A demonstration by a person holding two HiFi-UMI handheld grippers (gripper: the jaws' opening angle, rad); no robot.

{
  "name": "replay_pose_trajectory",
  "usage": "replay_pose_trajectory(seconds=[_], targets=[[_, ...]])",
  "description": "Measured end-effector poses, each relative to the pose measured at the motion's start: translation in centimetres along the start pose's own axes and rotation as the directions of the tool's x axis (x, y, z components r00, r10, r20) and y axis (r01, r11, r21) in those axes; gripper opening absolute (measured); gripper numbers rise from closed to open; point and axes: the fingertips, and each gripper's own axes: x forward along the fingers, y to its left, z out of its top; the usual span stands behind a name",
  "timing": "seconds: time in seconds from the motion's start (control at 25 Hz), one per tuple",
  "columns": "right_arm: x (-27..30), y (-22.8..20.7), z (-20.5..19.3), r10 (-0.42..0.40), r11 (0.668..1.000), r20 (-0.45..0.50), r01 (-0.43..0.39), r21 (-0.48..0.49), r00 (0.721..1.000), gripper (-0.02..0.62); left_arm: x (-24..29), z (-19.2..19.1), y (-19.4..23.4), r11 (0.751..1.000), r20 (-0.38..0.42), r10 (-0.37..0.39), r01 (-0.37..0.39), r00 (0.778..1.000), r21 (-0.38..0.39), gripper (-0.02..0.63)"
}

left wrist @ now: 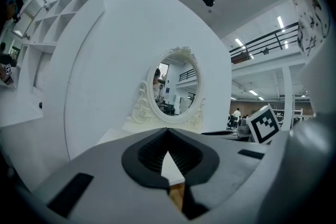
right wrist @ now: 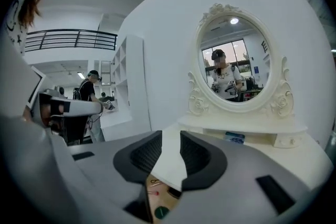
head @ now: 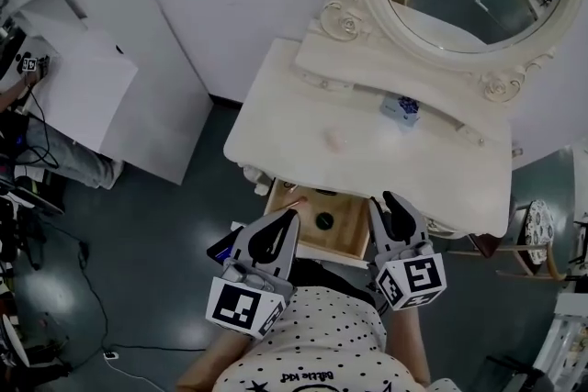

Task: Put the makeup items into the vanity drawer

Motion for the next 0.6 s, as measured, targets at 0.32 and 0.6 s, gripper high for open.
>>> replay_pose_trajectory(seconds=[0.32,0.6], targets=[[6.9,-0.6,0.6,0.035,0.998,-0.067,-0.039,-0.059,0.997,0.133,0.6,-0.6,2.2,0.999,-0.031,0.012,-0.014,0.999,-0.041,0.009],[12.9,-1.6,-2.1,0.025,0.998,-0.200,-0.037,-0.054,0.979,0.168,1.9,-0.4,3.9,0.997,-0.068,-0.022,0.017,0.997,-0.071,0.009]])
